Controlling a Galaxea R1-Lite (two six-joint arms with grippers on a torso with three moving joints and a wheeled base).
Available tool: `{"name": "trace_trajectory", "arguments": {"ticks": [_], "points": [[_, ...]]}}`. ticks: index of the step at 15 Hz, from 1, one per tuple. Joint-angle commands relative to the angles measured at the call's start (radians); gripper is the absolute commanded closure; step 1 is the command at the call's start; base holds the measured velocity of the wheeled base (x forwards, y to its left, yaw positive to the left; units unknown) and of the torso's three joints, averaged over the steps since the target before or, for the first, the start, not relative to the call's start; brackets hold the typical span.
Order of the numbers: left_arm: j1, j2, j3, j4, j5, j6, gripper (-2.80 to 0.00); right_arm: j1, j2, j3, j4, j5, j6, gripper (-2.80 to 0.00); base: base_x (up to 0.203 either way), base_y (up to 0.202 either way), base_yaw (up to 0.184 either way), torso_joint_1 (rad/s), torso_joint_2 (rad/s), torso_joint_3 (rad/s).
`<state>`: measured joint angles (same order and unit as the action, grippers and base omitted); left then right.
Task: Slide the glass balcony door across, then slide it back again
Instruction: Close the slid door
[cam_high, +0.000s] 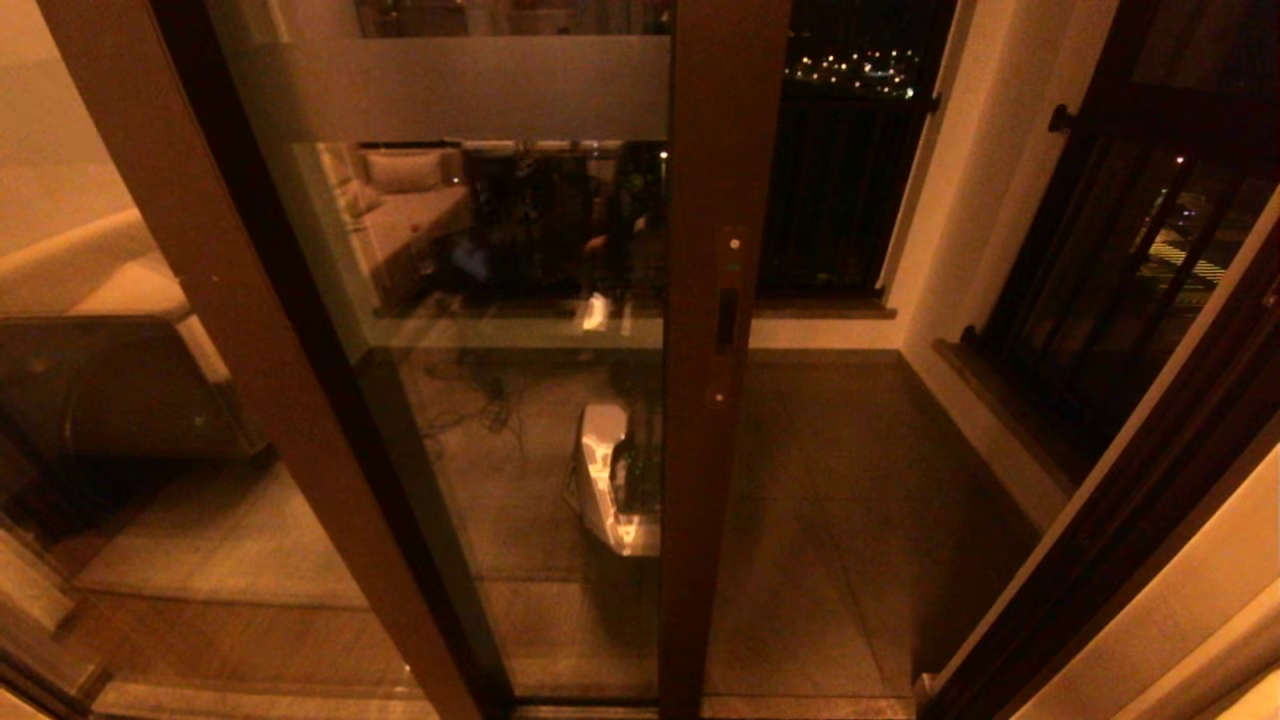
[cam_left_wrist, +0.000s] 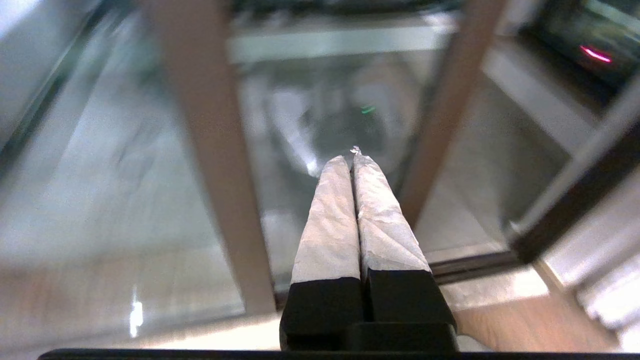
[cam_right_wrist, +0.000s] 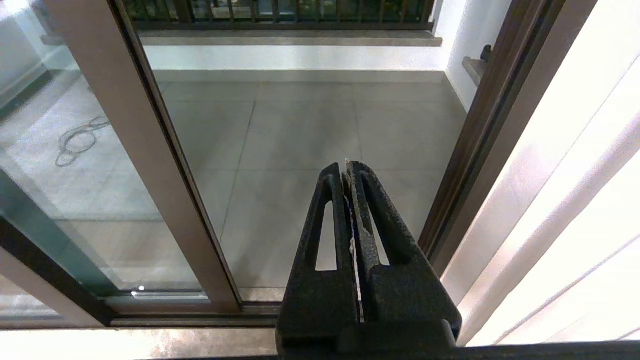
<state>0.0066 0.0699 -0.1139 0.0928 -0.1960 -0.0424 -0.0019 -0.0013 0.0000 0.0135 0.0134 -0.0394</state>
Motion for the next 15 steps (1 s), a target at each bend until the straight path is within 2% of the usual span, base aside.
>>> {"name": "trace_trajectory", "arguments": {"ticks": [1, 2, 3, 4, 6, 15], "points": [[-0.005, -0.071, 0.062, -0.007, 0.113, -0.028, 0.0, 0.0, 0.001, 0.0, 0.0, 0.0, -0.001, 0.0, 0.0, 0.0, 0.0, 0.0, 0.0, 0.0], [-0.005, -0.07, 0.063, -0.008, 0.123, 0.024, 0.0, 0.0, 0.001, 0.0, 0.0, 0.0, -0.002, 0.0, 0.0, 0.0, 0.0, 0.0, 0.0, 0.0], [-0.005, -0.07, 0.073, -0.008, 0.174, 0.053, 0.0, 0.0, 0.001, 0.0, 0.0, 0.0, -0.001, 0.0, 0.0, 0.0, 0.0, 0.0, 0.0, 0.0], [-0.005, -0.07, 0.098, -0.027, 0.198, 0.095, 0.0, 0.0, 0.001, 0.0, 0.0, 0.0, -0.001, 0.0, 0.0, 0.0, 0.0, 0.0, 0.0, 0.0], [-0.005, -0.07, 0.106, -0.062, 0.169, 0.151, 0.0, 0.0, 0.001, 0.0, 0.0, 0.0, -0.001, 0.0, 0.0, 0.0, 0.0, 0.0, 0.0, 0.0], [-0.005, -0.071, 0.108, -0.07, 0.181, 0.124, 0.0, -0.001, 0.001, 0.0, 0.0, 0.003, -0.022, 0.0, 0.0, 0.0, 0.0, 0.0, 0.0, 0.0]]}}
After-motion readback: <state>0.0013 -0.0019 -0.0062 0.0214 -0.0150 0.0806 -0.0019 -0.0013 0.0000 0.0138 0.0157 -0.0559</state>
